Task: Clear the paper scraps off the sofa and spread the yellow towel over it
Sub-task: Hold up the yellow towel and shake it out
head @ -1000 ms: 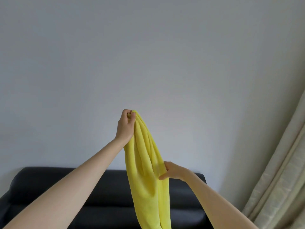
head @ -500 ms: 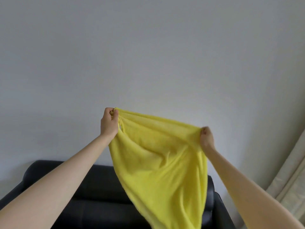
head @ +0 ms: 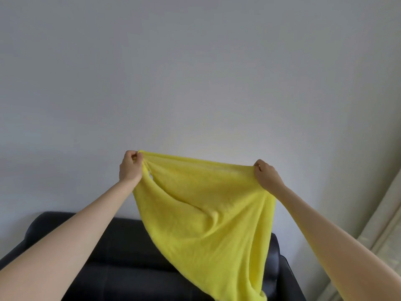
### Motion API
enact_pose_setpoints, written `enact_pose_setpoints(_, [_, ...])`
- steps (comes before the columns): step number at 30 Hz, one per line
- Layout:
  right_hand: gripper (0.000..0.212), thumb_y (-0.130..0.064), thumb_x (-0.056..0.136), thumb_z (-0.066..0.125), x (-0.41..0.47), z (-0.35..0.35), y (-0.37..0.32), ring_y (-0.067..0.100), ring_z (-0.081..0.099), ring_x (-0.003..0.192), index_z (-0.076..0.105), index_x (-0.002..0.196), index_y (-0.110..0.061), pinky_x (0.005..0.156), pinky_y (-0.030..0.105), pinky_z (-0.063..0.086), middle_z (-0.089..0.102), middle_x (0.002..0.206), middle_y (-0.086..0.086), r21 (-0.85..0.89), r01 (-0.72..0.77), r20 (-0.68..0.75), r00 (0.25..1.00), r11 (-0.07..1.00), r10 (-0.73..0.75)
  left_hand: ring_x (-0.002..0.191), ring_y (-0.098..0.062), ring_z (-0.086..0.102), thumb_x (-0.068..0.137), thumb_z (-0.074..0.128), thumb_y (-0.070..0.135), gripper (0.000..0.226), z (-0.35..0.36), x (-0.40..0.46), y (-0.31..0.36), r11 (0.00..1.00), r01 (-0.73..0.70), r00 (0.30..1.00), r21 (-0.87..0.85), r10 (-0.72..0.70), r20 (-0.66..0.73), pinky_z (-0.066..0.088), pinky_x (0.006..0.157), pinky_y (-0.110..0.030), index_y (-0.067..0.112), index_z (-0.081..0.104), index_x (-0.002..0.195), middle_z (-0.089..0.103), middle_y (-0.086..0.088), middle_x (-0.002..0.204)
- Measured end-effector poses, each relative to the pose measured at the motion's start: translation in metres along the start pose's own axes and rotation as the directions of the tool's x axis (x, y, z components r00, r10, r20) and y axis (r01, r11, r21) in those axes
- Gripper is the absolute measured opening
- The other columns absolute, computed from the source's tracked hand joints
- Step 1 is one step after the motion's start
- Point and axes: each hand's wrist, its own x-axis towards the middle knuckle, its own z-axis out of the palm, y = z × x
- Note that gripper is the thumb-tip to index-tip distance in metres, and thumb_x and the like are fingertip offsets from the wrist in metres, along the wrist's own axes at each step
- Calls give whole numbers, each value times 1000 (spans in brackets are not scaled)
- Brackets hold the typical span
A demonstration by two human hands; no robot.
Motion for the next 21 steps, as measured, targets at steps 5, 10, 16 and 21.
enact_pose_setpoints(5, [45, -66, 90, 37, -10, -1, -9, 21, 53, 71, 50, 97, -24, 59, 31, 36, 61, 83, 0, 137, 43, 121, 991, 990, -59, 113, -31, 52, 101, 35, 31, 30, -2, 6, 24, 996, 82, 994, 39, -79, -71, 33, 93, -36, 10, 50, 117, 59, -13, 117])
enact_pose_setpoints(10, [62, -84, 69, 47, -27, 22, -17, 17, 60, 78, 44, 106, -36, 69, 34, 46, 61, 90, -4, -13, 168, 300, 941, 986, -156, 78, -26, 46, 103, 26, 23, 12, -10, 4, 44, 993, -85, 978, -87, 67, -197, 30, 67, -33, 14, 32, 99, 46, -4, 75])
enact_pose_setpoints(16, [59, -50, 63, 82, -44, 68, -11, 18, 56, 89, 52, 109, -26, 68, 29, 44, 59, 98, -2, 31, 138, 421, 896, 990, -138, 75, -27, 45, 103, 26, 26, 22, -10, 2, 53, 984, -172, 938, -46, 149, -313, 30, 63, -34, 9, 39, 104, 51, -9, 84])
enact_pose_setpoints(21, [31, -28, 66, 82, -76, 119, 11, 14, 54, 84, 60, 85, -19, 61, 22, 40, 58, 91, -1, -24, 122, 596, 799, 992, -84, 75, -25, 45, 103, 27, 25, 27, -6, -8, 55, 972, -227, 935, -65, 199, -294, 27, 62, -33, 5, 42, 111, 50, -7, 85])
